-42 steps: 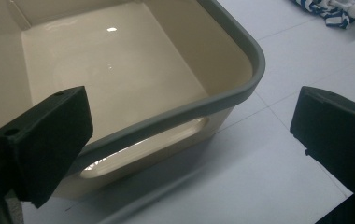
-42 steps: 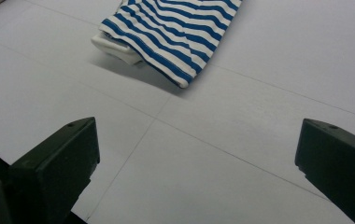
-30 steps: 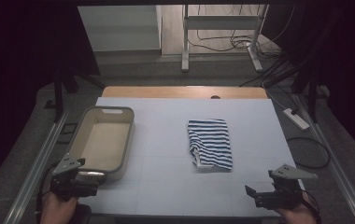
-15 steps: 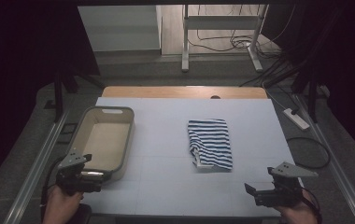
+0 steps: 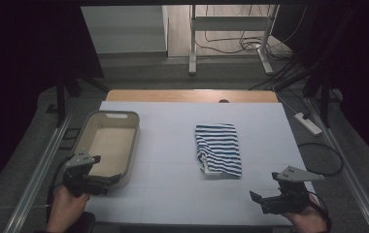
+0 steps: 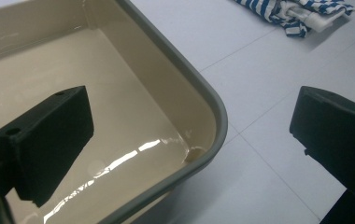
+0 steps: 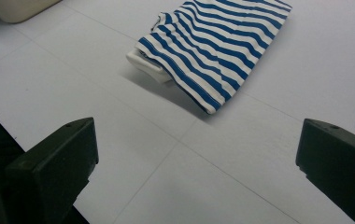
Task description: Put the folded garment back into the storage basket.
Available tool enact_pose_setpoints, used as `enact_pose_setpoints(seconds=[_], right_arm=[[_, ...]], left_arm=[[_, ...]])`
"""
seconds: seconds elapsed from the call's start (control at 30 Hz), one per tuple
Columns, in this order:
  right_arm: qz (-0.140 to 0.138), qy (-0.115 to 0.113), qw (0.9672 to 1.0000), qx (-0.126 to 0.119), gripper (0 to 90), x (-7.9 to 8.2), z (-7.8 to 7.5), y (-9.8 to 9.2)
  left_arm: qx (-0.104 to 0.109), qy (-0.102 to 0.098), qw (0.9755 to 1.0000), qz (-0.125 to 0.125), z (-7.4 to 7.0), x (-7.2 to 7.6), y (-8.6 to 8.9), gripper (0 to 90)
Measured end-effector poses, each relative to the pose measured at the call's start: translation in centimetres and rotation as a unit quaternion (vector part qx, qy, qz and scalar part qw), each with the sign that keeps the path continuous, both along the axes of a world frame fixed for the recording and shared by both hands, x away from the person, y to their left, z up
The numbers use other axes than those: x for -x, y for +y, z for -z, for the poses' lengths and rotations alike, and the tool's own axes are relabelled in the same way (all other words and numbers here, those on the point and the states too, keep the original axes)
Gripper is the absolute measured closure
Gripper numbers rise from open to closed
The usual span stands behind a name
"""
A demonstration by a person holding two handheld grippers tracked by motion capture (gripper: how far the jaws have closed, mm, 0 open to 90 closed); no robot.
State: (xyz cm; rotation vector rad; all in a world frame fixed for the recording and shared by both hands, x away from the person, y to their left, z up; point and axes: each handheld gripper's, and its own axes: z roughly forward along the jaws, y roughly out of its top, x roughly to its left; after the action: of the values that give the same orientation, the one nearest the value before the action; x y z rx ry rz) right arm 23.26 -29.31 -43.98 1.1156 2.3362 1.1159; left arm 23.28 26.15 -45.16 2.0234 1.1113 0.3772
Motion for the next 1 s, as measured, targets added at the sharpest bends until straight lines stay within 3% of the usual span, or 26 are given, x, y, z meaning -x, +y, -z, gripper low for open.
enact_pose_setpoints(seconds=[0.27, 0.5, 1.0], right_arm=[[-0.022, 0.003, 0.9997, 0.007, 0.0, -0.5, -0.2, 0.9], [-0.026, 0.003, 0.9996, 0.0, 0.0, -0.8, -0.3, 1.4], [-0.04, 0.006, 0.9992, -0.003, 0.0, -1.8, -0.5, 3.0]], left_arm=[[0.001, 0.007, 1.0, 0.003, -0.3, -1.1, -0.6, 0.0], [-0.008, 0.006, 0.9999, 0.011, -0.5, -1.9, -1.2, 0.0], [-0.001, 0.005, 0.9998, 0.018, -1.3, -3.8, -2.7, 0.0]])
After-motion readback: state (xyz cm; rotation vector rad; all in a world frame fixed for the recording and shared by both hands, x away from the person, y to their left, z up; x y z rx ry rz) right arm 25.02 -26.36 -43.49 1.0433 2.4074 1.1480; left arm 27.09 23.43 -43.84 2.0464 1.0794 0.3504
